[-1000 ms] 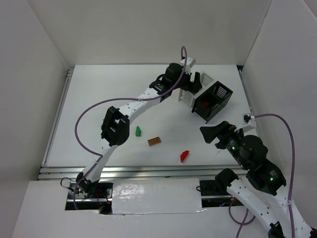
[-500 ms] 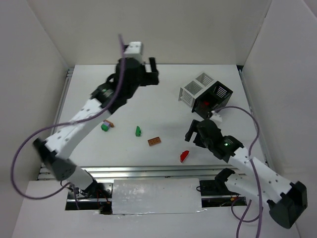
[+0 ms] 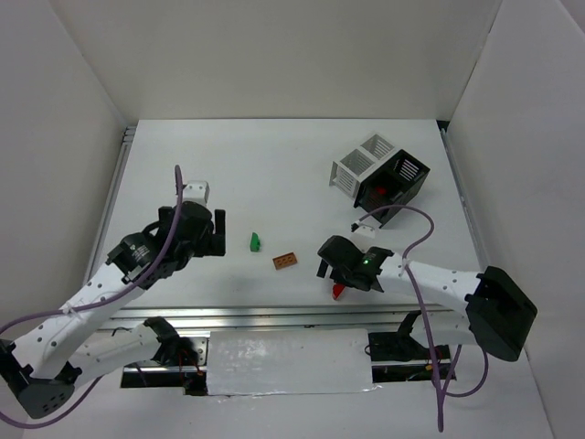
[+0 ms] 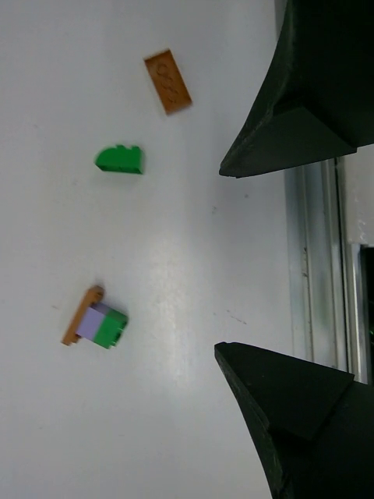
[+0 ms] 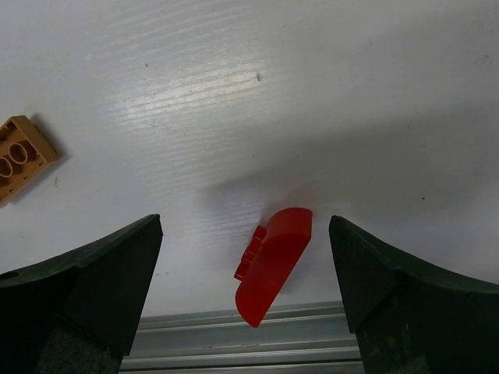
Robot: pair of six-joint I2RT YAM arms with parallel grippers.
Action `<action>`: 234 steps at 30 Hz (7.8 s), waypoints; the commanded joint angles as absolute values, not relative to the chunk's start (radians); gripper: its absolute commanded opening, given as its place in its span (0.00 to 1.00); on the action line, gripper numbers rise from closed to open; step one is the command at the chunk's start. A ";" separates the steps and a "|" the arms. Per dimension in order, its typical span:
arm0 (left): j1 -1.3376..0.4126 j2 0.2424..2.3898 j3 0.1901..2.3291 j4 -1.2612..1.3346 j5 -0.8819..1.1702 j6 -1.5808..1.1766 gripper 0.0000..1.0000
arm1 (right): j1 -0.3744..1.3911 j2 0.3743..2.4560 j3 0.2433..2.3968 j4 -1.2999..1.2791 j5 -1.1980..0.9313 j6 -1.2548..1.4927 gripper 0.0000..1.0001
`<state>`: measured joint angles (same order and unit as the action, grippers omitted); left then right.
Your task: Sort the legos into containers by color
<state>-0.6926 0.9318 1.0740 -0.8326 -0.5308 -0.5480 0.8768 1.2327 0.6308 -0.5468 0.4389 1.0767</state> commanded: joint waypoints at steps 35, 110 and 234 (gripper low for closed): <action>-0.693 0.801 0.960 -0.770 -0.531 -0.514 1.00 | 0.476 1.216 1.064 -0.350 0.515 0.456 0.00; -0.568 0.893 0.945 -0.779 -0.673 -0.580 1.00 | 0.833 1.496 1.407 -0.472 0.162 0.465 1.00; -0.661 0.646 0.959 -0.830 -0.732 -0.641 0.99 | 0.008 1.654 1.546 -0.643 0.437 0.517 0.00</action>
<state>-0.6662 0.6205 0.9424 -0.8680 -0.7418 -0.6762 0.0124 1.6604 1.5139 -0.6670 0.4294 0.5293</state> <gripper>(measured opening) 0.994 0.357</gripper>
